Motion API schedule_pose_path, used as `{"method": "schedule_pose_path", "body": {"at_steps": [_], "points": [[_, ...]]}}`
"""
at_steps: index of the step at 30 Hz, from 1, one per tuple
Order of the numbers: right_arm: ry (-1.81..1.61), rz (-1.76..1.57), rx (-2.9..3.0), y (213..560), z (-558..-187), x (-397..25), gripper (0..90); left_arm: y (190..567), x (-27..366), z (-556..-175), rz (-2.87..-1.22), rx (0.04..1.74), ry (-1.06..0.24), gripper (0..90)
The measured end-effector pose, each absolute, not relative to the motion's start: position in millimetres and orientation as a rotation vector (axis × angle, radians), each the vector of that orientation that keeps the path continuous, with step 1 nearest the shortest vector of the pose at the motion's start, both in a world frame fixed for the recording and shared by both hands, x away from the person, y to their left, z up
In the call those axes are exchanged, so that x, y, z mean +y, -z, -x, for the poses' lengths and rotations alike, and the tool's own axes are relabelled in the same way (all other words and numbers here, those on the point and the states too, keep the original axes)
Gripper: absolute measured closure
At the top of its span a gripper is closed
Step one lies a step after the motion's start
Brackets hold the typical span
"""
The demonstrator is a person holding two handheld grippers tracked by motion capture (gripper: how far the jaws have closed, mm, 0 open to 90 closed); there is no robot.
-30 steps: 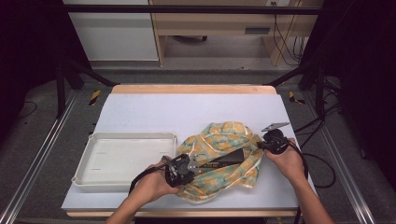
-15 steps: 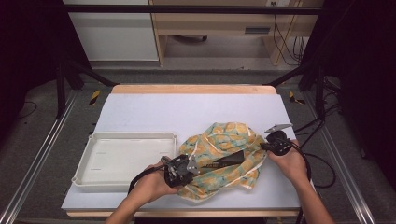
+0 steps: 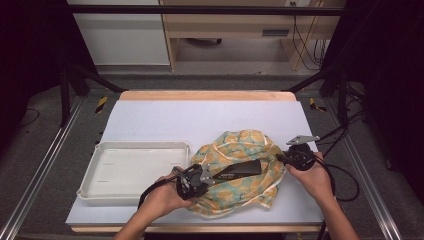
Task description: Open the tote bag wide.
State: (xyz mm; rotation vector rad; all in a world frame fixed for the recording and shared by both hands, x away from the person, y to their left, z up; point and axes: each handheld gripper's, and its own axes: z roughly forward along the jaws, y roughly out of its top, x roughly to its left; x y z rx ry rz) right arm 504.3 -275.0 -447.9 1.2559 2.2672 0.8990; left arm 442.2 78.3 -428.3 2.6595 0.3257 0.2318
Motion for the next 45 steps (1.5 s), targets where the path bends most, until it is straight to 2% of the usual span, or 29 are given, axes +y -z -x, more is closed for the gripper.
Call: {"method": "schedule_pose_path", "body": {"at_steps": [3, 8, 10, 17, 24, 28, 32, 35, 38, 41, 42, 45], "points": [[-0.944, -1.212, 2.250, 439.7, -495.6, -275.4, 56.7, 422.2, 75.8, -441.4, -2.619, 0.324, -0.241, 79.7], [-1.025, -1.155, 2.211, 424.5, -477.6, -274.6, 47.3, 410.1, 69.9, -436.5, -2.551, 0.321, -0.250, 64.8], [-1.049, -1.127, 2.198, 418.5, -470.0, -272.5, 47.1, 402.5, 67.5, -434.1, -2.520, 0.321, -0.270, 59.8], [-1.115, -0.997, 2.233, 405.0, -445.2, -256.0, 49.3, 372.1, 65.0, -432.7, -2.449, 0.325, -0.349, 54.3], [-1.103, -0.904, 2.317, 411.5, -434.9, -231.1, 50.3, 371.1, 59.1, -454.2, -2.425, 0.444, -0.453, 48.5], [-1.071, -0.900, 2.401, 425.0, -439.9, -226.4, 43.5, 376.9, 56.0, -465.3, -2.435, 0.473, -0.470, 43.1], [-1.019, -0.867, 2.481, 437.0, -441.3, -221.2, 37.3, 383.3, 51.8, -473.3, -2.468, 0.448, -0.435, 42.4], [-1.002, -0.881, 2.497, 446.2, -443.5, -219.3, 33.8, 385.6, 50.2, -478.8, -2.489, 0.423, -0.426, 49.0], [-0.992, -0.902, 2.509, 450.7, -444.6, -219.1, 35.2, 385.5, 50.5, -481.8, -2.516, 0.403, -0.407, 65.2], [-0.962, -0.901, 2.528, 452.9, -442.8, -218.3, 46.8, 384.5, 53.1, -484.2, -2.524, 0.402, -0.398, 81.1], [-0.950, -0.902, 2.533, 453.6, -441.3, -217.8, 53.6, 384.5, 54.1, -484.2, -2.526, 0.412, -0.403, 85.1], [-0.926, -0.890, 2.544, 456.1, -438.3, -217.6, 73.4, 383.9, 58.6, -485.7, -2.532, 0.431, -0.419, 89.2]]}}
